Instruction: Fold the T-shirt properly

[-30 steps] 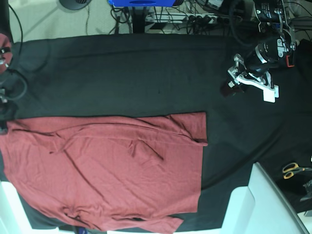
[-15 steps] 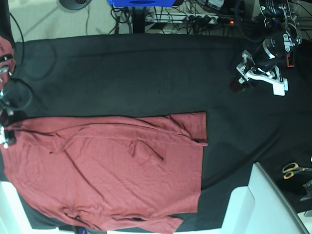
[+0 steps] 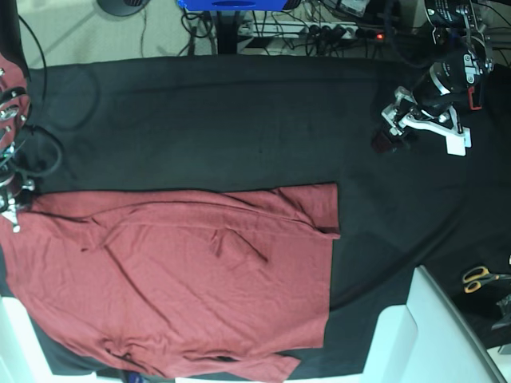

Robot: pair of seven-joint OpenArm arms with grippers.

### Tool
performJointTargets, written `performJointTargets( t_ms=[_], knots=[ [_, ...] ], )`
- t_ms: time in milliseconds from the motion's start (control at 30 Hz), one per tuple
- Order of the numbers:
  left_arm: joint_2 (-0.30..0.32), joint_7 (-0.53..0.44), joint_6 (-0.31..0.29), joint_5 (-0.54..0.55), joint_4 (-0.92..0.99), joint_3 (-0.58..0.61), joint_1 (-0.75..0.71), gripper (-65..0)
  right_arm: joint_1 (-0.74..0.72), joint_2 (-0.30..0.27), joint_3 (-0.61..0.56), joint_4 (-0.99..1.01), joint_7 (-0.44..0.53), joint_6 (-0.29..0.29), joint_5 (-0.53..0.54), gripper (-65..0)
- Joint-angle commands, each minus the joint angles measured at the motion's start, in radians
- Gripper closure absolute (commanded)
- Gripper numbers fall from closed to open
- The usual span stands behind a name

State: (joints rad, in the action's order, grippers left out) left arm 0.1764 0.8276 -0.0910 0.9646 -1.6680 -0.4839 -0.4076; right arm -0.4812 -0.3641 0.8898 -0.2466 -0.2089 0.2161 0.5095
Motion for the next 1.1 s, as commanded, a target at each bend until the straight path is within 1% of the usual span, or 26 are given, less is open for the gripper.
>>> performJointTargets(
  t_ms=[0, 67, 233, 300, 433, 633, 700, 900, 1000, 1067],
  knots=[
    [0.008, -0.011, -0.013, 0.017, -0.016, -0.002, 0.003, -53.6, -0.024, -0.023, -0.001, -0.013, 0.015, 0.009, 0.008, -0.8],
    [0.001, -0.011, -0.013, 0.018, -0.016, 0.003, 0.006, -54.6, -0.02, -0.023, -0.001, -0.013, 0.012, 0.009, 0.008, -0.6],
    [-0.044, -0.011, -0.013, 0.018, -0.002, -0.003, 0.011, -54.5, -0.018, -0.023, -0.001, -0.013, 0.012, 0.009, 0.008, -0.6],
    [-0.061, -0.007, -0.013, 0.018, 0.052, 0.004, 0.045, -54.3, -0.018, -0.023, -0.001, -0.013, 0.01, 0.009, 0.008, -0.6],
    [-0.104, -0.006, -0.013, 0.018, 0.219, 0.006, 0.125, -53.6, -0.017, -0.023, -0.001, -0.013, 0.01, 0.009, 0.008, -0.5],
    [-0.157, -0.009, -0.014, 0.014, 0.308, 0.006, 0.217, -53.5, -0.006, -0.022, -0.001, -0.013, -0.019, 0.009, 0.008, -0.5],
    [-0.168, -0.009, -0.014, 0.012, 0.354, 0.007, 0.264, -53.5, -0.006, -0.022, -0.001, -0.013, -0.019, 0.009, 0.008, -0.5],
    [-0.166, -0.012, -0.014, 0.012, 0.576, 0.006, 0.411, -53.3, -0.003, -0.02, -0.001, -0.013, -0.019, 0.009, 0.008, -0.5],
    [-0.17, -0.012, -0.014, 0.012, 0.621, 0.007, 0.459, -53.3, -0.003, -0.02, -0.001, -0.013, -0.019, 0.009, 0.008, -0.5],
    [-0.189, -0.012, -0.014, 0.012, 0.607, 0.015, 0.468, -53.2, -0.003, -0.02, -0.001, -0.013, -0.019, 0.009, 0.008, -0.5]
  ],
)
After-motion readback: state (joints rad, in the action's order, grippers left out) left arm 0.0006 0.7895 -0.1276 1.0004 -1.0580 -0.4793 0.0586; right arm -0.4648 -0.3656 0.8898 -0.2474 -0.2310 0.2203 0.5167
